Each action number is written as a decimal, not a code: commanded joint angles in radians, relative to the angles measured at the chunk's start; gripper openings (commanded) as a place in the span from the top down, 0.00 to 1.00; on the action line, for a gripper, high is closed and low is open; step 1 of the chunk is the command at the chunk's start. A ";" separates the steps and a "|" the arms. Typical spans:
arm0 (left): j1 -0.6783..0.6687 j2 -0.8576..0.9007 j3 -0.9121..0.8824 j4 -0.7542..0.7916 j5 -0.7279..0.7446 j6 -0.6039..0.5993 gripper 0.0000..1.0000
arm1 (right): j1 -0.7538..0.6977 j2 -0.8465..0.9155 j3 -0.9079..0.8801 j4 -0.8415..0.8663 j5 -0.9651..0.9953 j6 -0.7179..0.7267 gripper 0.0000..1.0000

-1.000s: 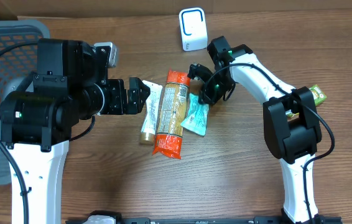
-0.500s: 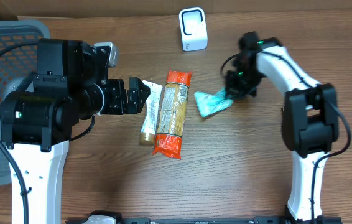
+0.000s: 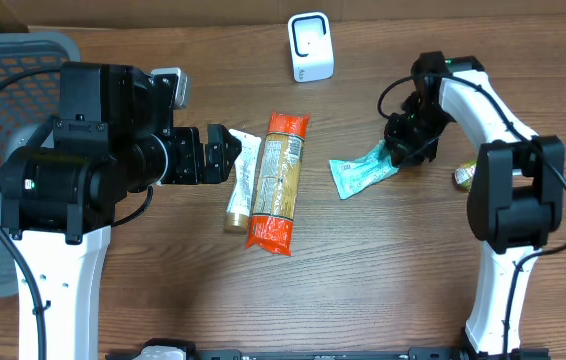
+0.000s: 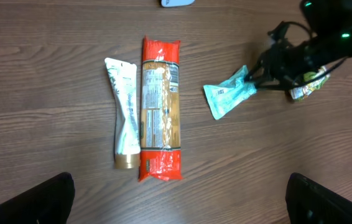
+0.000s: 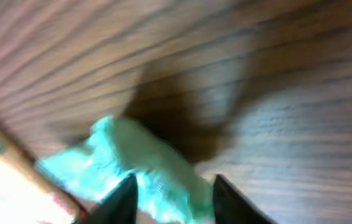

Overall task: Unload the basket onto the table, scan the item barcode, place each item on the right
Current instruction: 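Drag the teal pouch rightward and lift it with the right gripper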

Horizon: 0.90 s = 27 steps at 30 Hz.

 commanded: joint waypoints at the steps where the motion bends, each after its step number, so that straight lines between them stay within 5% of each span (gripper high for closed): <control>1: -0.008 0.003 0.003 0.000 0.008 0.022 0.00 | 0.003 -0.185 0.002 -0.014 -0.028 -0.101 0.41; 6: -0.008 0.003 0.003 0.001 0.008 0.022 0.01 | 0.003 -0.236 0.001 -0.023 -0.028 -0.414 0.07; 11: -0.008 0.003 0.003 0.001 0.008 0.022 0.00 | 0.003 -0.174 -0.050 0.009 -0.072 -0.618 0.08; 27: -0.008 0.003 0.003 0.001 0.008 0.022 0.00 | 0.002 -0.074 -0.198 0.196 -0.176 -0.750 0.07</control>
